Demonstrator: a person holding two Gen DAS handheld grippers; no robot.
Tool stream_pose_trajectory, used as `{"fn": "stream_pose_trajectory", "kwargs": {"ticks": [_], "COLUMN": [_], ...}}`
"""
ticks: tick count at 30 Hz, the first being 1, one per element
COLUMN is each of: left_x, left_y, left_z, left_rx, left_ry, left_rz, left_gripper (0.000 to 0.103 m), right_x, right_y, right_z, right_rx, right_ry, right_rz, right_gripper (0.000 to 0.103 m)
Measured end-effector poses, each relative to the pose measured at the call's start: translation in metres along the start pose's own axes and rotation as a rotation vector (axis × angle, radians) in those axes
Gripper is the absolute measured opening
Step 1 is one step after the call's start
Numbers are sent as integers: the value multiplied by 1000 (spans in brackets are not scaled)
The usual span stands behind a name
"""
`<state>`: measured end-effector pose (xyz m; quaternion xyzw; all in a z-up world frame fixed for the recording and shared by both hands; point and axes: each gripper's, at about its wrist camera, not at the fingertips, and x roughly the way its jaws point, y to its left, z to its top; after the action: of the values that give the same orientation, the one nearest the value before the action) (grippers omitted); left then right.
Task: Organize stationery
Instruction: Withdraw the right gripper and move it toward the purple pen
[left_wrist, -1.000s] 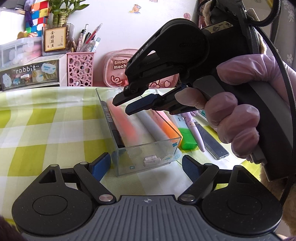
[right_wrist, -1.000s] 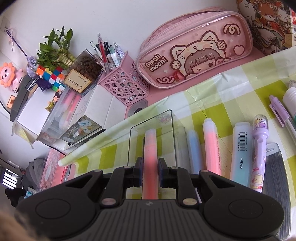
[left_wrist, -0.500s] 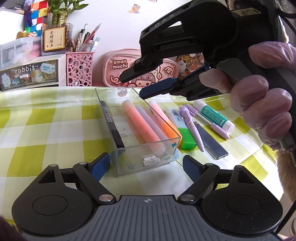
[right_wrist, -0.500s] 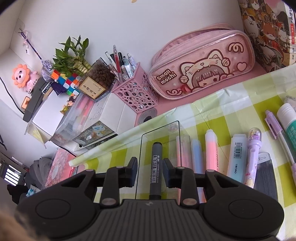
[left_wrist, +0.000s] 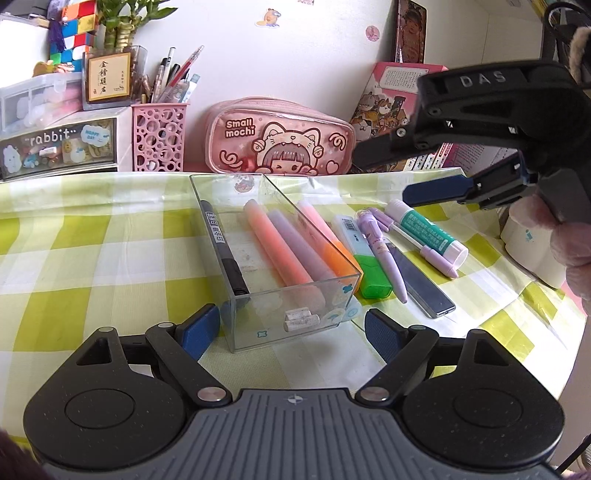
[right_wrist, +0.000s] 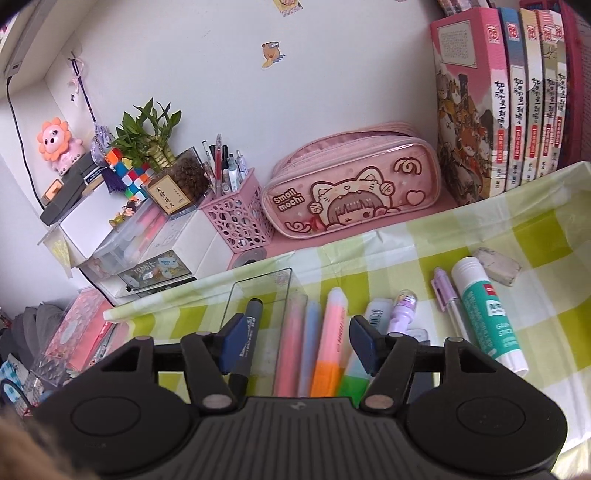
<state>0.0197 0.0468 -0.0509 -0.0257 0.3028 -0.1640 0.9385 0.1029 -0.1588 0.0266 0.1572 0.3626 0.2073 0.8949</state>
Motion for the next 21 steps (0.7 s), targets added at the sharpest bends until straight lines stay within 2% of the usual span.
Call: {"fn": "stream_pose_trajectory", "kwargs": {"ticks": [11, 18, 21], "left_x": [0, 0, 0], "left_y": [3, 5, 5], "left_z": [0, 1, 1], "left_rx": [-9, -21, -22], "left_ry": [-4, -8, -8], "left_rz": [-4, -10, -10], "left_gripper": [83, 83, 83], "right_x": [-11, -12, -12], "right_y": [-36, -48, -47], "right_z": [-22, -35, -39], "right_rx": [-37, -102, -137], "right_ry": [-10, 7, 15], "right_rz": [-67, -115, -108], "right_gripper": [80, 80, 80]}}
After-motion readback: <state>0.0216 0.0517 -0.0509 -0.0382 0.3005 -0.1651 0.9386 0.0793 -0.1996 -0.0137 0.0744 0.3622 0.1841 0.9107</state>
